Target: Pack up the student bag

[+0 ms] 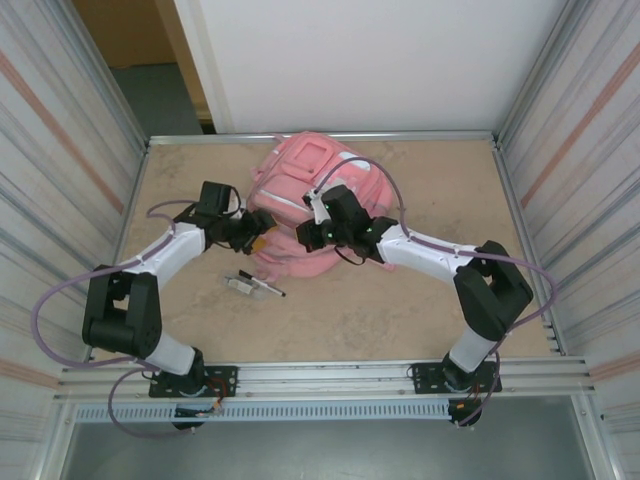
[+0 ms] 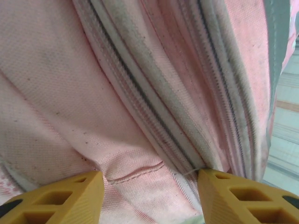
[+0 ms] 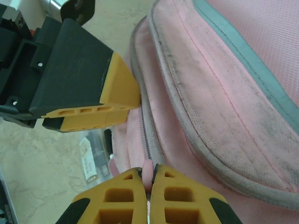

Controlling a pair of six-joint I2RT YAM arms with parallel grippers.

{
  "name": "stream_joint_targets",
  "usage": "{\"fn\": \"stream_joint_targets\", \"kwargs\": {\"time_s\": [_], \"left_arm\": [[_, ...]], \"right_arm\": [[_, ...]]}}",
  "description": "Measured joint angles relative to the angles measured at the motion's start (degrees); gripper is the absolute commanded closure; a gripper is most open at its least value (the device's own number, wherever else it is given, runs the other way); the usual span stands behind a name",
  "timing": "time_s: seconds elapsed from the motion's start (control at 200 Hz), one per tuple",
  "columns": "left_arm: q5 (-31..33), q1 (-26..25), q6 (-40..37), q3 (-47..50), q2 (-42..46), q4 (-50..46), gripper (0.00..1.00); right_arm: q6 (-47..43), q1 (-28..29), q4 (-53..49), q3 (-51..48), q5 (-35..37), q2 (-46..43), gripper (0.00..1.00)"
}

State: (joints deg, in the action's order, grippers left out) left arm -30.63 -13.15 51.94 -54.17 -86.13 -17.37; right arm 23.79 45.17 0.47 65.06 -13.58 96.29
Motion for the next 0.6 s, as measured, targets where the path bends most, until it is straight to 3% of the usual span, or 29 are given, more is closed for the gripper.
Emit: {"fn": "stream_joint_targets", "kwargs": {"time_s": [0.261, 0.596], "left_arm": [[3.72, -1.33, 3.34, 0.44, 0.66, 1.4, 0.44], [14.45, -5.27, 6.71, 3.72, 5.64, 2.29, 0.38]], "right_arm": [[1.29, 0.96, 1.29, 0.0, 1.38, 0.46, 1.0], [1.29, 2.67, 1.7, 0.0, 3.02, 0.57, 1.0]]}}
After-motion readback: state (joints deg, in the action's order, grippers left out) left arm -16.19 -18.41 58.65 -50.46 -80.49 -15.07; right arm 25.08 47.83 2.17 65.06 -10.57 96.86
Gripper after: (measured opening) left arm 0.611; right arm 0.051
